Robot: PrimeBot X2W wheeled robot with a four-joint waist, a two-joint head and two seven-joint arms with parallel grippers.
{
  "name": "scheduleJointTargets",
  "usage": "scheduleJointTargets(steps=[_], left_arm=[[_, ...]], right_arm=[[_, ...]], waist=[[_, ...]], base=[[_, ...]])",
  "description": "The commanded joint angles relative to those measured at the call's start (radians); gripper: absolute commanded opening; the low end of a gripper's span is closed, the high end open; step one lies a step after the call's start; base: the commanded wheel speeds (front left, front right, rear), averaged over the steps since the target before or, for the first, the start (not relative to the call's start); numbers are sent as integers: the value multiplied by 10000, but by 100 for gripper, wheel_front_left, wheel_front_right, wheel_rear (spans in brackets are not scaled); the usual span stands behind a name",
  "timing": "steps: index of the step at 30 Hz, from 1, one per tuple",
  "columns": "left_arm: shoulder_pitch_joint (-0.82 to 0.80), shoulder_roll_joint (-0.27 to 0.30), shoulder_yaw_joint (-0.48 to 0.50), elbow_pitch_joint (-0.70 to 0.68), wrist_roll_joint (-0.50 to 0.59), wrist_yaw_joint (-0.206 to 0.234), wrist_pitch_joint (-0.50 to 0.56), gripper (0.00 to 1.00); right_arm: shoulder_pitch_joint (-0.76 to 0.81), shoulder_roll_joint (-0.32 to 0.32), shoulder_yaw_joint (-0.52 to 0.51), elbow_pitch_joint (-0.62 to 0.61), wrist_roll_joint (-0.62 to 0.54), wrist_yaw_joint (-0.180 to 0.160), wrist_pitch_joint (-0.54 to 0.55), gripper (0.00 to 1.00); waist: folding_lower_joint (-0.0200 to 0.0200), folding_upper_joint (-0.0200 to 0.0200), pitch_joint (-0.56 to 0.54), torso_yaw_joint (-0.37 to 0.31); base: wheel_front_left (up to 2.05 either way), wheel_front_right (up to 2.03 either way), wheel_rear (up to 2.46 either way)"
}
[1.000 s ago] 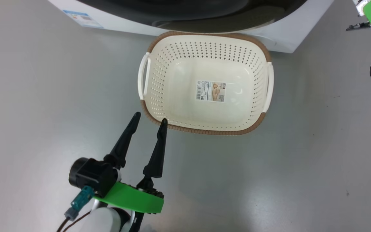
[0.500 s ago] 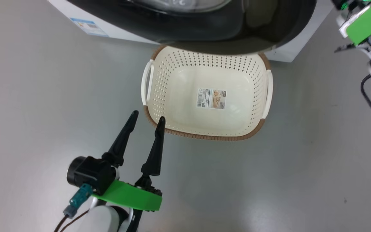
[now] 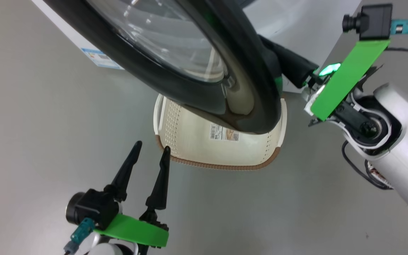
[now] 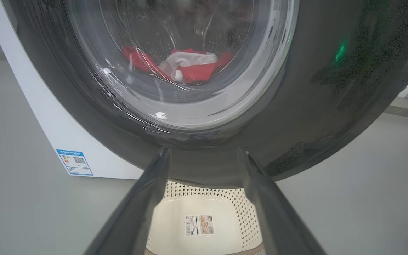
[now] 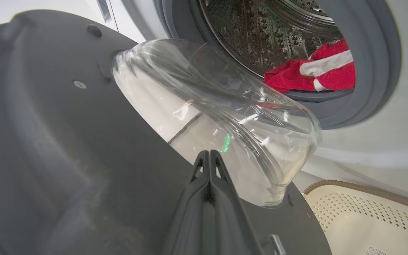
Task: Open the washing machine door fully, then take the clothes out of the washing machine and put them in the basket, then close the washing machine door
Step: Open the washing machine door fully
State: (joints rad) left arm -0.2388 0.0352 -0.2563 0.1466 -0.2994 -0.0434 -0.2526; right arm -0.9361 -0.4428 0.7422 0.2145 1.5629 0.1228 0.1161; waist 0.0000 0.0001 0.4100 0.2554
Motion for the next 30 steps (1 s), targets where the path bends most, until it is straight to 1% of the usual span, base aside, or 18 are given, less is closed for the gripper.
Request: scheduleJointTargets(steps=[1,14,20,27,28,29,30], left_arm=[[220,150,395,-203,135,-34,-92,100],[670,150,593,-293,259,-37,-92,100],[776,150,633,-365,285,-12,-92,100],[844,150,712,-393,343,-14,-92,100],[843,150,734,-386,361,-25,-92,100],[834,150,768,-371,380,-40,-92,100],[821,150,816,-344,403,-58,-92,100]], right_arm=[[420,103,93,-343,50,79,41,0],[1316,316,618,-942,121,79,129,0],[1534,438,772,-1036,82,79,115,0],[1617,483,765,-871,-163,79,-295,0],[1636,468,768,-805,-198,79,-375,2],[1666,442,768,-727,-235,79,-469,16],[1711,417,775,-652,-252,79,-552,19]], waist=[[0,-1,-350,-107],[0,-1,-932,-163],[0,-1,-1086,-164],[0,-1,-1195,-227],[0,-1,-1210,-244],[0,-1,-1227,-262],[0,-1,-1262,-284]], base=[[0,0,0],[0,0,0],[0,0,0],[0,0,0],[0,0,0],[0,0,0],[0,0,0]])
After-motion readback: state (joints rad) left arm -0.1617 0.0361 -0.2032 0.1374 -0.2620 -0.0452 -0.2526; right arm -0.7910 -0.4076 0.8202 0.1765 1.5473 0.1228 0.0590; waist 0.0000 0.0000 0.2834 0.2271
